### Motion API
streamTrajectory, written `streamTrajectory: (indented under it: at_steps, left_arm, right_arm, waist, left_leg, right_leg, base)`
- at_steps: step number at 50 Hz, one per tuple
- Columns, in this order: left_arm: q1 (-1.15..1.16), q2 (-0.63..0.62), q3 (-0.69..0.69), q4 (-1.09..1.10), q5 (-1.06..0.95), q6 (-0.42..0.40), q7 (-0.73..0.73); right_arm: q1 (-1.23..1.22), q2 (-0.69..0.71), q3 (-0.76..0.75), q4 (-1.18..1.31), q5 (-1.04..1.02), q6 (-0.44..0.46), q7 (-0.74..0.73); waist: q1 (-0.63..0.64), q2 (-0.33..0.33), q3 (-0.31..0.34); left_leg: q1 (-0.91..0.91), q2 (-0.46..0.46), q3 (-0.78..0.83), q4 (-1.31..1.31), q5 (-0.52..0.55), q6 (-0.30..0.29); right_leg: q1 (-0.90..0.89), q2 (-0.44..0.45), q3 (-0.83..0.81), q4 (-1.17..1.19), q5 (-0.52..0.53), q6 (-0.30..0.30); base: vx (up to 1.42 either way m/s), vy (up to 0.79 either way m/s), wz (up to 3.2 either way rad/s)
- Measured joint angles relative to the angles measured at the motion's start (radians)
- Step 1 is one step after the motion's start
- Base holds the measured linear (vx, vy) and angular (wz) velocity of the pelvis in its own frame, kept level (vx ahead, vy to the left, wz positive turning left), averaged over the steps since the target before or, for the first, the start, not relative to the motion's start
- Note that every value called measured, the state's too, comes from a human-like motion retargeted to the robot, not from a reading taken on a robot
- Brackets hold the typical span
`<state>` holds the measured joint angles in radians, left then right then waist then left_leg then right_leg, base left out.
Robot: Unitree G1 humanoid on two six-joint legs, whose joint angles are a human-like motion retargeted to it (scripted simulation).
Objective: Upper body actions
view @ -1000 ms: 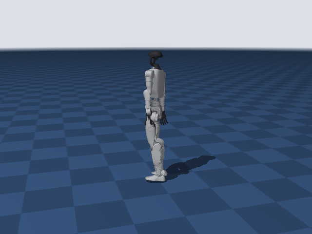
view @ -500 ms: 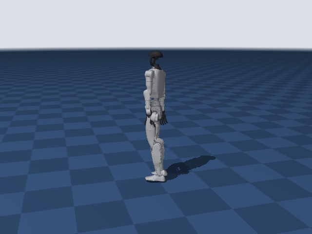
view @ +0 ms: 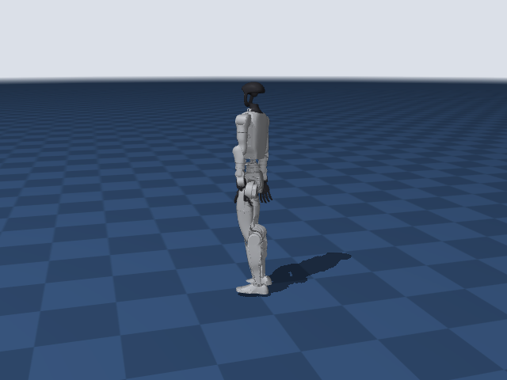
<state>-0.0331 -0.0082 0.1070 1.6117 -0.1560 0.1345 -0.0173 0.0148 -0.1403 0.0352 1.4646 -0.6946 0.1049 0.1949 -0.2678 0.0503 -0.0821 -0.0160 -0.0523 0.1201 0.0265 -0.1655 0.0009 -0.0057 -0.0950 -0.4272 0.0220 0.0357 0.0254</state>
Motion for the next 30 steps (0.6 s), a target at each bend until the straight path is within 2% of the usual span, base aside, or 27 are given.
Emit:
streamTrajectory:
  at_steps: [30]
  left_arm:
    - [-0.003,-0.003,0.000,0.004,0.002,0.001,0.000]
  right_arm:
    - [0.001,0.001,0.002,-0.004,-0.008,-0.002,0.000]
  waist:
    - [0.002,-0.005,0.001]
  left_leg:
    - [-0.002,-0.001,-0.001,0.001,0.004,0.001]
  right_leg:
    - [0.000,0.000,0.000,0.000,0.001,-0.001]
  base:
    - [0.00,0.00,0.00]
